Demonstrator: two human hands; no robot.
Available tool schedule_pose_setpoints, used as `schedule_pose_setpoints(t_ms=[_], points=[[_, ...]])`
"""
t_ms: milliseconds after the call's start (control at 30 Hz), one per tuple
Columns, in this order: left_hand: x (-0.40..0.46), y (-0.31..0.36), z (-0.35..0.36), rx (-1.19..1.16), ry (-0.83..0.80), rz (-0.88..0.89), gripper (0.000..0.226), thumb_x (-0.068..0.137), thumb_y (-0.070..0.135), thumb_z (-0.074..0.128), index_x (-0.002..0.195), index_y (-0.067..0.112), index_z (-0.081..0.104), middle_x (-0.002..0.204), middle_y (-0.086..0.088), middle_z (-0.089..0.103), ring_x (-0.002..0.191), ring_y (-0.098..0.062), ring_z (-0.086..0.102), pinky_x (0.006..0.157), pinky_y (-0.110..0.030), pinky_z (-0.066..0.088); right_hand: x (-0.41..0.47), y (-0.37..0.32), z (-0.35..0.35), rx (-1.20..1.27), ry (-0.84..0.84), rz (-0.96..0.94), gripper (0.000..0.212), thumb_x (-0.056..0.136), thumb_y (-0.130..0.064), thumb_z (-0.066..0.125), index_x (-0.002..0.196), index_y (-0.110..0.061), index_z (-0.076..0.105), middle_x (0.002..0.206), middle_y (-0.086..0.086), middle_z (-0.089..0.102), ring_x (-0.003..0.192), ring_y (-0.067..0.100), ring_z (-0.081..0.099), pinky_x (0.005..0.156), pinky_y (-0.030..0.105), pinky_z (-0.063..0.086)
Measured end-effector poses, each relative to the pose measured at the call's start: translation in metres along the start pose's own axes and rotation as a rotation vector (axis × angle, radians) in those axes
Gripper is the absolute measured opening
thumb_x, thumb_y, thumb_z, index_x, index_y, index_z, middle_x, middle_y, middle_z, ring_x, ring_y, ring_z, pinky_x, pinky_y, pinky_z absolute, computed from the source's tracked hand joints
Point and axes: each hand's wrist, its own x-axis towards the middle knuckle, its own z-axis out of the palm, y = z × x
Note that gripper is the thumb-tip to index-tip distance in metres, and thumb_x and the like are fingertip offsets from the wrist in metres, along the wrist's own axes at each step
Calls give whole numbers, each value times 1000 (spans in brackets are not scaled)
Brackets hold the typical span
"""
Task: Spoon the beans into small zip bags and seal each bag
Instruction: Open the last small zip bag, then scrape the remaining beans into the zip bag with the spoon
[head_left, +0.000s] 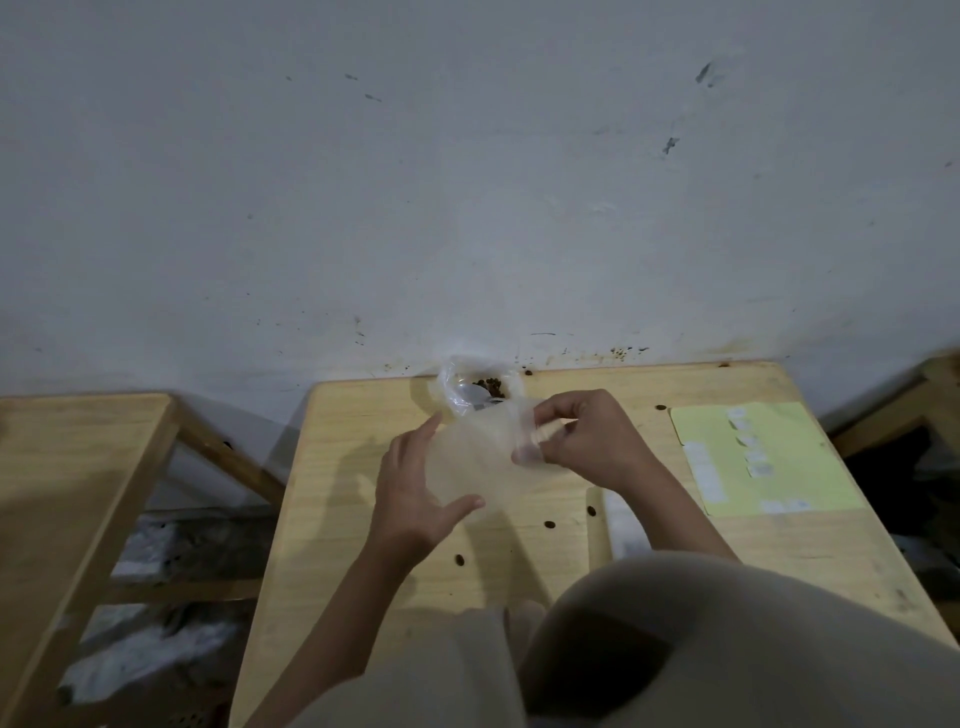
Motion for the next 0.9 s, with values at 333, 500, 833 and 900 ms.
schedule_pose_setpoints(t_ms=[333, 500, 833, 900], points=[[14, -20, -10, -156, -127, 22, 80, 74, 3, 75, 135, 42, 39, 95, -1, 56, 88, -6, 54, 79, -17, 51, 9, 2, -13, -60, -193, 37, 38, 54, -17, 90, 85, -8, 70, 90, 0, 68, 57, 11, 58, 60, 31, 56], [23, -27, -20, -104, -149, 29, 84, 68, 5, 80, 134, 39, 40, 93, -2, 61, 91, -18, 57, 78, -19, 53, 17, 6, -13, -20, -236, 51, 35, 58, -14, 88, 87, -6, 71, 95, 4, 69, 64, 15, 61, 61, 27, 56], [10, -8, -8, 249, -173, 35, 128, 51, 68, 76, 151, 28, 8, 139, 8, 25, 125, -12, 24, 106, -34, 26, 30, 21, 7, -78, -233, 117, 29, 65, -29, 84, 85, -19, 65, 98, -5, 65, 75, 11, 63, 57, 23, 53], [7, 4, 5, 245, -113, 126, 133, 45, 77, 70, 150, 20, 12, 141, 4, 26, 126, -9, 22, 105, -33, 23, 32, 25, 15, -71, -253, 106, 25, 68, -30, 82, 84, -21, 65, 98, -6, 65, 79, 10, 64, 57, 22, 52]])
